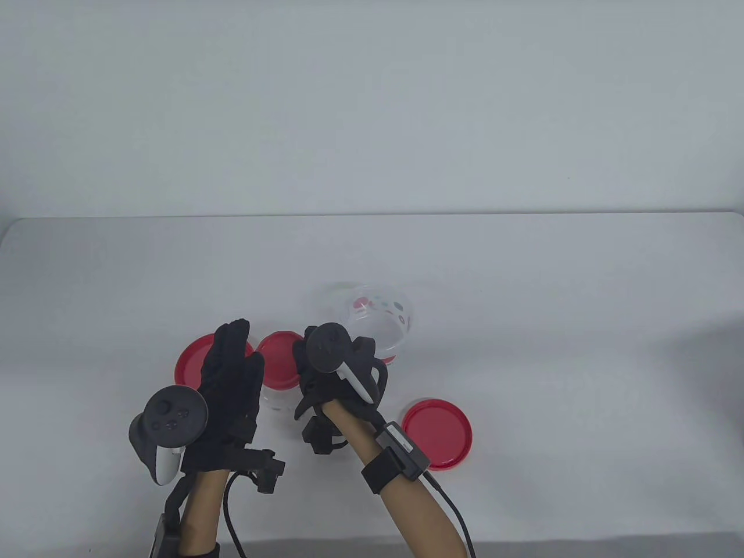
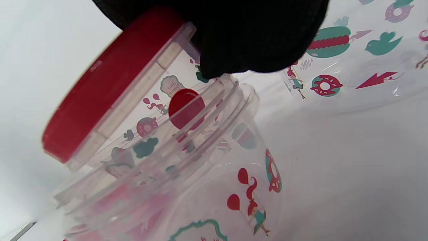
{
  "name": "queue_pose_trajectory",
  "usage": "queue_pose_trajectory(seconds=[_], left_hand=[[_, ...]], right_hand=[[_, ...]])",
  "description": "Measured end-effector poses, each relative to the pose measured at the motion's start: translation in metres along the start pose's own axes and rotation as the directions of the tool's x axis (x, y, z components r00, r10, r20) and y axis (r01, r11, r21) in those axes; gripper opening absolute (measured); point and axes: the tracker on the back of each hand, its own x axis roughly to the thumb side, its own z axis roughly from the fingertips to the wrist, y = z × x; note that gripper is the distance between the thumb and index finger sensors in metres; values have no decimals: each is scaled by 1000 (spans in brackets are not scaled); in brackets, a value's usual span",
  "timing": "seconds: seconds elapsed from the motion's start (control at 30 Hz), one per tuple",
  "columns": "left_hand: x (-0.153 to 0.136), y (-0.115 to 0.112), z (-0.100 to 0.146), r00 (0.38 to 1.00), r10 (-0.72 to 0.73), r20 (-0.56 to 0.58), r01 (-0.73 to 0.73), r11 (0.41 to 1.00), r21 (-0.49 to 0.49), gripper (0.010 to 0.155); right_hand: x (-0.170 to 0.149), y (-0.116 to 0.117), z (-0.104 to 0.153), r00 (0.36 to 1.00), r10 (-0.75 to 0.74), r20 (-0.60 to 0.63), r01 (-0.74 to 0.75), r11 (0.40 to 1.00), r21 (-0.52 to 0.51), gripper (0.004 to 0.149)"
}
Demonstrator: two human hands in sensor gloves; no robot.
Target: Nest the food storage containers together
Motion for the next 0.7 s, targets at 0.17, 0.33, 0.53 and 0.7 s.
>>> queue_pose_trajectory(seconds=[0.17, 0.33, 0.53, 0.7], left_hand=[[-6, -2, -2, 1000, 2, -30, -3, 1000, -18, 65], [-13, -3, -4, 998, 27, -60, -28, 999, -26, 65], [-24, -6, -6, 992, 61, -107, -66, 997, -48, 65], [-27, -6, -8, 988, 96, -118, -104, 993, -57, 65]], right_hand=[[1, -6, 1, 1000, -14, -7, 14, 1000, 10, 56], [-1, -6, 4, 996, 87, -14, -87, 996, 27, 58], [-9, 11, 4, 993, 48, -112, -25, 980, 197, 65], [-15, 25, -1, 977, -51, -205, 109, 953, 283, 68]])
